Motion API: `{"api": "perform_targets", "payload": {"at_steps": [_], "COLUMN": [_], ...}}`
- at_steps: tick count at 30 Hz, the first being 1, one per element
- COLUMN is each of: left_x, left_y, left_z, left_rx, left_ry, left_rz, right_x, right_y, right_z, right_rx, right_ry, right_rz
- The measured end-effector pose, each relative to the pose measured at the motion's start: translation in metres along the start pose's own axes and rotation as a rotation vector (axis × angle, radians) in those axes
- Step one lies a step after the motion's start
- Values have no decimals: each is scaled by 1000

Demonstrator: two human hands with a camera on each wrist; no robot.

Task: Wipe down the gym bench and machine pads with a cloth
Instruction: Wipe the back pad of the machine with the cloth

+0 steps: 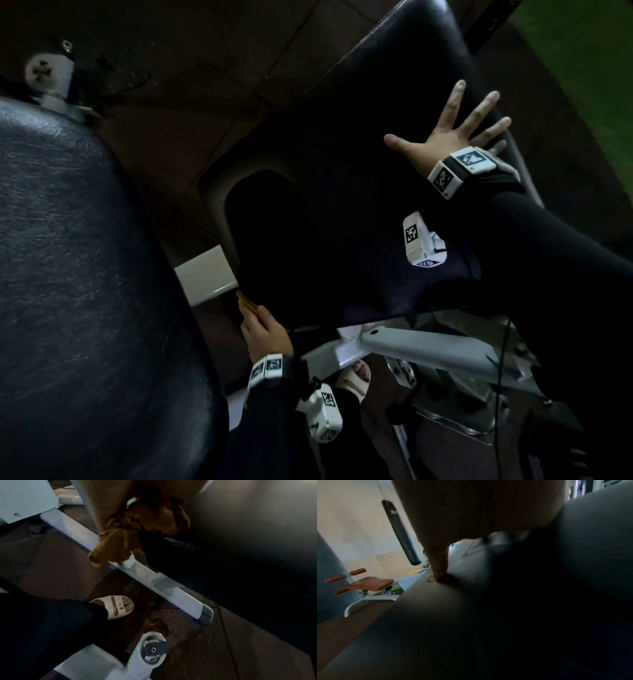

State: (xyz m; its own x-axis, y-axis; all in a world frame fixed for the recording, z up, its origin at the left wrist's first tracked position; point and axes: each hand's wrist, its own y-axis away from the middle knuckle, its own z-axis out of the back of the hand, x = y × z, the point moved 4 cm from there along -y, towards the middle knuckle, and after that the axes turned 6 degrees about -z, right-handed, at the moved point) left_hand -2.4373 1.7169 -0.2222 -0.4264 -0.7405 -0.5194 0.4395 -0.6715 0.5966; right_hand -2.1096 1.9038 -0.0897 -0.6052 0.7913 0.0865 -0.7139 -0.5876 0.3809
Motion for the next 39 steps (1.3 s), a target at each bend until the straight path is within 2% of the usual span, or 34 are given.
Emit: {"api": "perform_targets", "payload": {"at_steps": [3, 6, 10, 16, 21, 28, 30, 33, 36, 39], "left_x": [17, 11, -20, -77, -129, -165, -173, -183, -182, -174], "left_y": [18, 27, 26, 15, 37, 85, 75, 28, -25, -60], "left_z": [7, 14, 13, -1, -30, -54, -47, -29, -9, 4], "left_rx": [-2, -81, -162, -193, -88, 280, 347, 340, 289, 321], "left_ry": [-12, 14, 1, -124, -227, -258, -238, -286, -556, -782], "left_rz": [-82, -200, -339, -448, -781, -1166, -1154, -990, -860, -824], "right_x": [-22, -49, -87, -117, -120, -116, -115, -112, -105, -91], "right_y": [9, 30, 65, 97, 98, 101, 103, 110, 124, 141], "right_z": [1, -6, -26, -43, -45, -45, -43, -39, -39, -47], "right_rx": [-74, -156, -185, -166, -134, -154, -155, -197, -231, -215], "right_ry": [-27, -42, -36, -50, -18, -12, -46, -175, -301, -328], "right_rz": [64, 110, 132, 150, 147, 116, 106, 69, 23, 35]}}
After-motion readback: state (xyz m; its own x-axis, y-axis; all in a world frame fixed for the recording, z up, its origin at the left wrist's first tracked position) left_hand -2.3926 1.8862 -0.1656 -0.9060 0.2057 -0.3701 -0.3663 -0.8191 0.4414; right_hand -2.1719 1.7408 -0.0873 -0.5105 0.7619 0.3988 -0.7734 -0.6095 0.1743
